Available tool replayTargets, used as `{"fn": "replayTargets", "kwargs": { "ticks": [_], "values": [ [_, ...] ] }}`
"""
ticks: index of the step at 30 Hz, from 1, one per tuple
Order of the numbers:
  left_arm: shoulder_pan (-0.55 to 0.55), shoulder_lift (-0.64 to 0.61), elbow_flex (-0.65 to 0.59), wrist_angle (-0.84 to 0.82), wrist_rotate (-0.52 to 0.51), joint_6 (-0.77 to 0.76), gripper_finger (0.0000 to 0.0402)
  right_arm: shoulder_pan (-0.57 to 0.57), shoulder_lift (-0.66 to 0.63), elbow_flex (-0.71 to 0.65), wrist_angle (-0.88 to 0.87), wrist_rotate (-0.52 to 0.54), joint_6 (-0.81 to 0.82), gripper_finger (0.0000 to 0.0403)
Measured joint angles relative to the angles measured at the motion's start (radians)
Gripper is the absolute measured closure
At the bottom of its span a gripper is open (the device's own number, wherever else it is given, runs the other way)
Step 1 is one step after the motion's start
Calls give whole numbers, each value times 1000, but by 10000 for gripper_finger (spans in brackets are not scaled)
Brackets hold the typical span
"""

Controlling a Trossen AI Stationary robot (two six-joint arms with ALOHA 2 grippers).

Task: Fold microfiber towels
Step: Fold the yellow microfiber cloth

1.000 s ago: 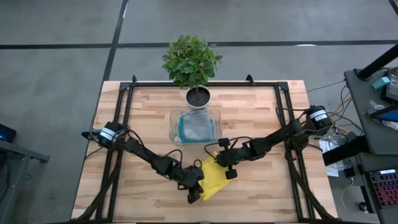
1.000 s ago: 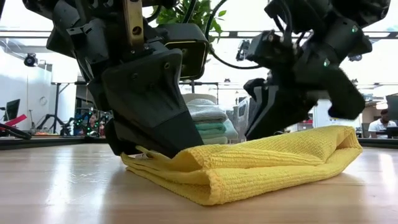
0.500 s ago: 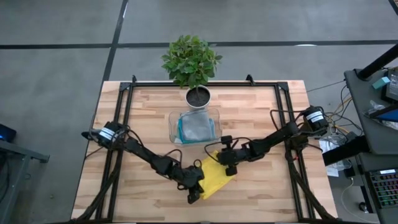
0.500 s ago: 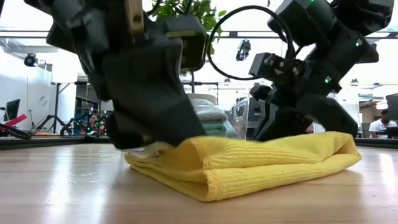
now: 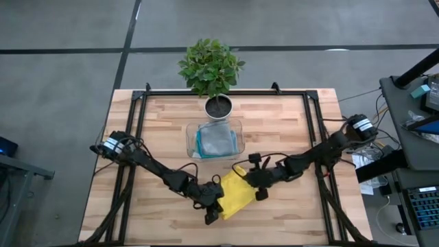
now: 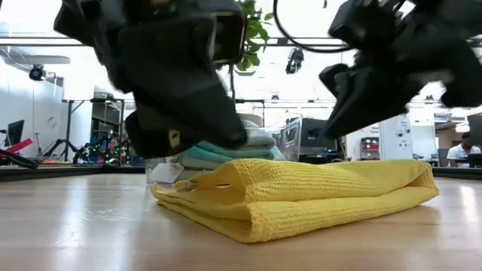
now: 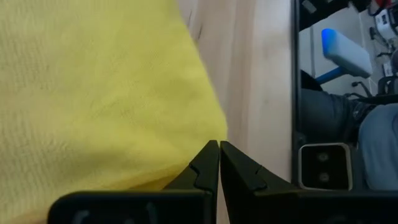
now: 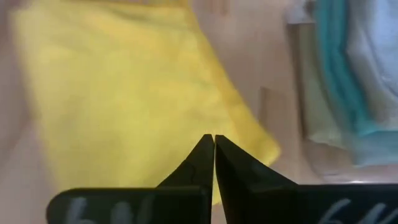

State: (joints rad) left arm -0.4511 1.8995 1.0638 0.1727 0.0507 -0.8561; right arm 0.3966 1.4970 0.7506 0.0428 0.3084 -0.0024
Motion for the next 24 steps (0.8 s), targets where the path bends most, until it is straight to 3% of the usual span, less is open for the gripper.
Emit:
{"fn": "replayTargets", "kwargs": {
  "ticks": [10, 19, 24],
  "values": [
    [-32, 46, 71, 7, -66, 24, 402, 142, -40, -24, -15, -54, 165, 394],
    [-52, 151, 107, 5, -82, 22, 401, 179, 97, -44, 71, -27, 250, 394],
    [-55, 178, 122, 15, -33, 0, 401, 179, 150, -43, 71, -46, 258, 394]
  ]
}}
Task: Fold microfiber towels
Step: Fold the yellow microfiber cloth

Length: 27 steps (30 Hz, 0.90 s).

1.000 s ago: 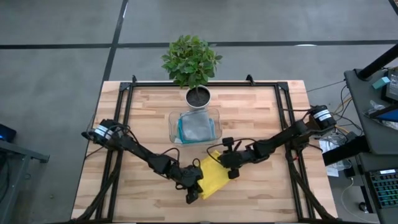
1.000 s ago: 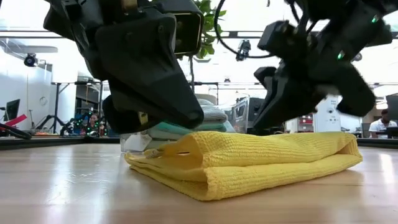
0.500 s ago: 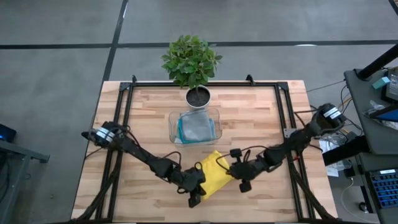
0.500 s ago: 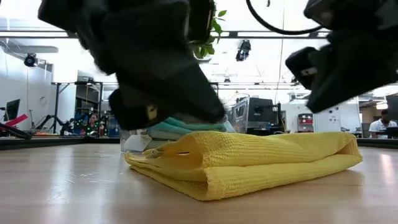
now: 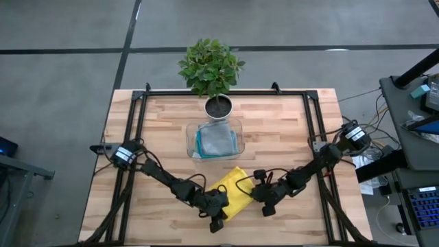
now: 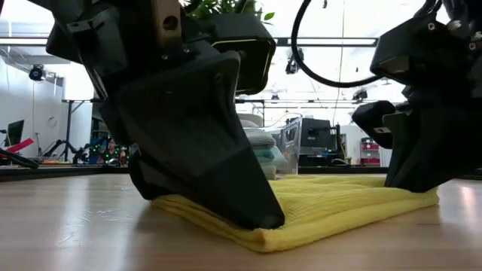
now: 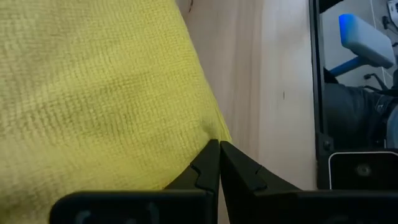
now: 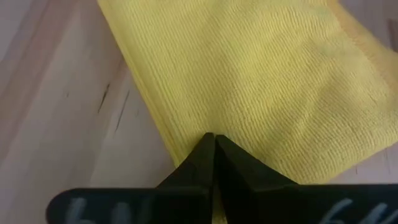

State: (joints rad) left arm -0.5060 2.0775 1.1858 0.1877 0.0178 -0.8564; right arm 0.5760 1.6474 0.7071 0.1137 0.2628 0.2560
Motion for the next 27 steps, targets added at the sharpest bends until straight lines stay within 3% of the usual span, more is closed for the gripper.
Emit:
{"fn": "replayTargets", "kwargs": {
  "ticks": [10, 19, 27],
  "values": [
    [-3, -18, -4, -41, 26, -1, 401, 0, -57, -2, -98, -32, 7, 394],
    [-7, -120, -12, -127, 51, 4, 401, 0, -135, -5, -147, -31, -5, 394],
    [2, -161, -3, -178, -60, 101, 401, -1, -167, -5, -138, -25, -25, 394]
  ]
}}
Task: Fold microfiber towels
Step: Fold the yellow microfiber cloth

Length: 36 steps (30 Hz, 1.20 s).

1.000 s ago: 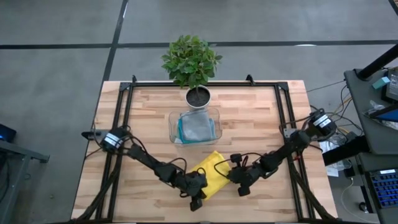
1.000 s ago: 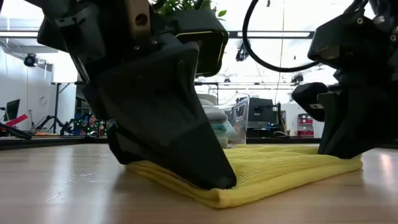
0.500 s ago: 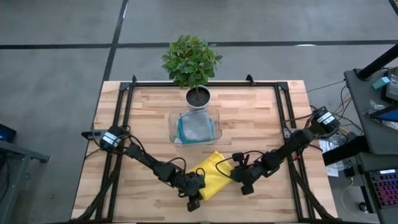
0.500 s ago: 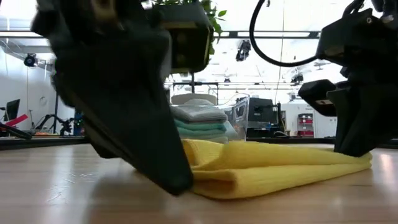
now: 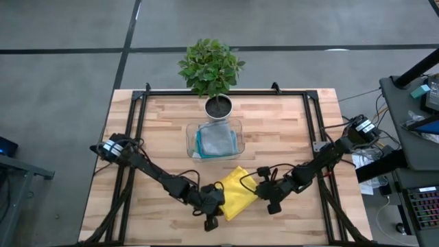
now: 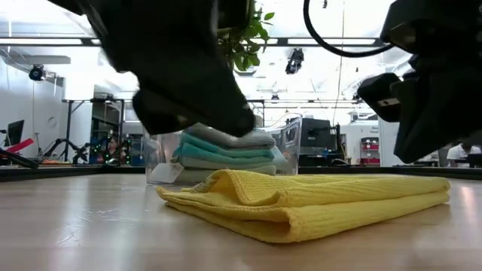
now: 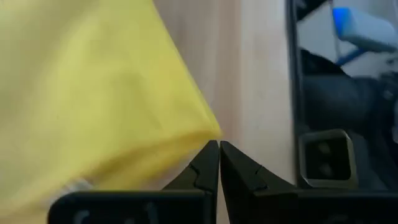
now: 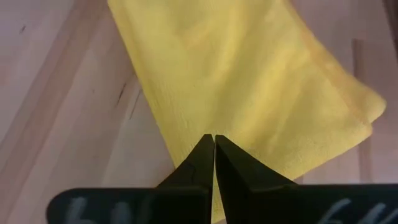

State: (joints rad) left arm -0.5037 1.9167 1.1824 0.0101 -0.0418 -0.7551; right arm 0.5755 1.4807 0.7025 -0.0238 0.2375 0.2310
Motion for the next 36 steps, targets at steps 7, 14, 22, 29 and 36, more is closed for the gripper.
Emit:
{"fn": "replayTargets", "kwargs": {
  "ticks": [7, 14, 22, 29, 36],
  "values": [
    [22, -1, -4, -82, -84, 111, 401, -7, 7, 2, 15, 33, -6, 394],
    [31, -43, 37, -240, -76, 225, 401, -6, 8, 2, 89, 76, -6, 394],
    [34, -57, 94, -326, -74, 387, 374, -21, 8, 0, 159, 79, -38, 394],
    [39, -49, 89, -322, -119, 472, 279, -38, 8, 0, 172, 79, -40, 394],
    [39, 36, 84, -276, -163, 555, 243, -39, 8, -3, 168, 79, -21, 394]
  ]
}}
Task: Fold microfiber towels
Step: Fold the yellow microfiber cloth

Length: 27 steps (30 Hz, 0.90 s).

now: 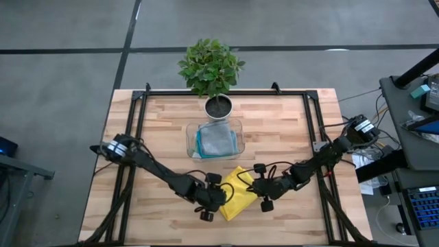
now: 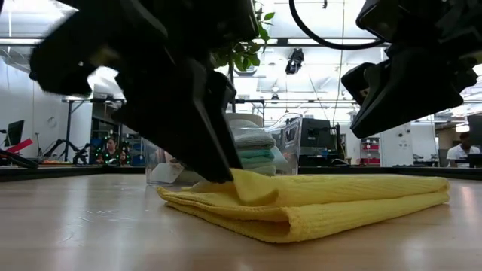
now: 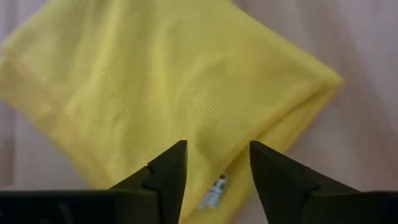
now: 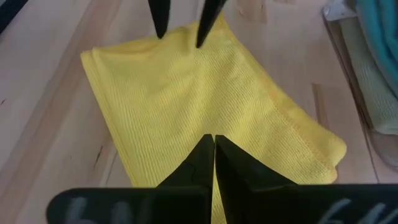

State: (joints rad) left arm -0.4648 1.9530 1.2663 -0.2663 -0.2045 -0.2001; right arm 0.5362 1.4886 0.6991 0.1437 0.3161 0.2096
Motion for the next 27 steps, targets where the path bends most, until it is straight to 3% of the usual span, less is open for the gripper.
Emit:
{"fn": "replayTargets", "kwargs": {
  "ticks": [9, 14, 20, 27],
  "values": [
    [0, 8, 0, -5, -87, -2, 249, 0, 0, -2, 3, 0, -1, 394],
    [0, 8, -2, -5, -83, -2, 294, 0, 0, -2, 3, 0, -1, 394],
    [-3, -13, 24, -5, -39, -8, 388, 0, 0, -2, 2, 0, -2, 394],
    [-24, -22, 100, -161, -37, -32, 400, 0, 0, -2, 0, 0, -11, 394]
  ]
}}
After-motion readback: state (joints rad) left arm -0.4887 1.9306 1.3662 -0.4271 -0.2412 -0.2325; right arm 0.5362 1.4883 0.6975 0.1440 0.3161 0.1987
